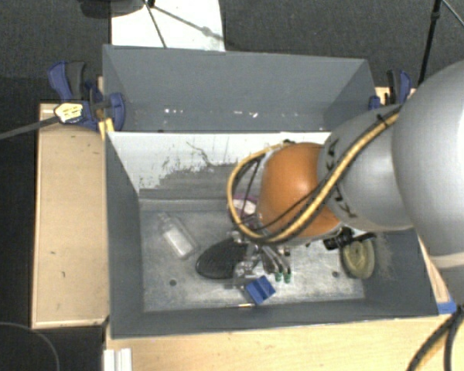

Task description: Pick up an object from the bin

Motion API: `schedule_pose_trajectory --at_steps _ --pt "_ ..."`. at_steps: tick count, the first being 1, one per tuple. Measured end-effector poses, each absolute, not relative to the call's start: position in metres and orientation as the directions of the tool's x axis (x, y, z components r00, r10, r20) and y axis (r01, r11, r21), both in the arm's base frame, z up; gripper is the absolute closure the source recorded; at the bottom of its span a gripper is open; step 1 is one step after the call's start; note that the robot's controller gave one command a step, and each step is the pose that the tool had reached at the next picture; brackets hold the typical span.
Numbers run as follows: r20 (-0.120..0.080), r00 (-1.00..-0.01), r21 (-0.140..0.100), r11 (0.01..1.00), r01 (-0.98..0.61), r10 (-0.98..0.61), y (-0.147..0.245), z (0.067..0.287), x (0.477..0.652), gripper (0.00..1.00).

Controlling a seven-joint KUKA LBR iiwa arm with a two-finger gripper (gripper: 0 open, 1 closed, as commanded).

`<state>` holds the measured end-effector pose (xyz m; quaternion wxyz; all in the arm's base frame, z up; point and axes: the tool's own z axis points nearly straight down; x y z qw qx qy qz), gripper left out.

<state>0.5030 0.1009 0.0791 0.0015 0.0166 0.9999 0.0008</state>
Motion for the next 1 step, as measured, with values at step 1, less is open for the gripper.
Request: schedule_pose_trajectory --at_steps 1 --pt "-0.007 -0.999 0.003 0.999 0.036 0.036 0.1012 0.1519 0.5049 1.00"
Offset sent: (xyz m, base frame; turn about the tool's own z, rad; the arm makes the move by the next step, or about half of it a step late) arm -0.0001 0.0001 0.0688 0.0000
